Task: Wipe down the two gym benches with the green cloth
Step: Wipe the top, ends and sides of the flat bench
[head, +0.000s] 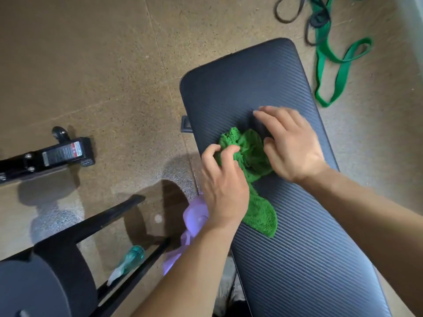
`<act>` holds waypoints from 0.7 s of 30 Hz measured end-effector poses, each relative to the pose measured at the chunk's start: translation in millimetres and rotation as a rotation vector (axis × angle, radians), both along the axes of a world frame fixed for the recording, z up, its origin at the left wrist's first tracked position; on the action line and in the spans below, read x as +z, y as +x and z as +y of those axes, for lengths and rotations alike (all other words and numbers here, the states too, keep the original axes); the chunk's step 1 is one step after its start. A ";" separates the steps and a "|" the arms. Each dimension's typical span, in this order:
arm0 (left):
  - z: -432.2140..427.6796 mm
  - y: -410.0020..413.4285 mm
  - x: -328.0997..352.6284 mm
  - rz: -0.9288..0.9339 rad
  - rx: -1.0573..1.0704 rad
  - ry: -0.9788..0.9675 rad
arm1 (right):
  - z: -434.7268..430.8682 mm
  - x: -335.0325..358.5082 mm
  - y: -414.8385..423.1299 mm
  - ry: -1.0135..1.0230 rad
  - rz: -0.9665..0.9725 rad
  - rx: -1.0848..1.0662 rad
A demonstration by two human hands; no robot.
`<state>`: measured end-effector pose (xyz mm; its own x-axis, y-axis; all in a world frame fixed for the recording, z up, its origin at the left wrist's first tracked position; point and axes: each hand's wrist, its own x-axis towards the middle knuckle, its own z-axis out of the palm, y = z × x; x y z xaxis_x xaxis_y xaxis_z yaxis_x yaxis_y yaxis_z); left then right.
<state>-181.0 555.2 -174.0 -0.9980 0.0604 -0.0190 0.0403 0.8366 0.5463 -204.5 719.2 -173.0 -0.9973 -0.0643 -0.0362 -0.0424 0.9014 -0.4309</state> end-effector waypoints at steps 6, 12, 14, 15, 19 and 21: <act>-33.9 -49.4 -5.3 0.012 0.453 0.229 | -23.4 -9.7 -57.0 0.143 -0.033 -0.193; -3.8 -30.3 -5.9 -0.343 0.494 0.300 | -38.9 -23.3 -61.1 0.221 -0.088 -0.286; -7.5 -41.4 -13.9 -0.397 0.567 0.240 | -39.4 -22.5 -63.1 0.219 -0.090 -0.299; -9.4 -53.4 -18.1 -0.438 0.624 0.234 | -39.6 -23.1 -63.9 0.227 -0.093 -0.305; -4.2 -114.6 -14.1 -0.456 0.642 0.230 | -40.6 -24.0 -64.2 0.253 -0.113 -0.305; -3.0 -148.9 -10.1 -0.452 0.628 0.234 | -40.0 -24.2 -65.1 0.263 -0.113 -0.303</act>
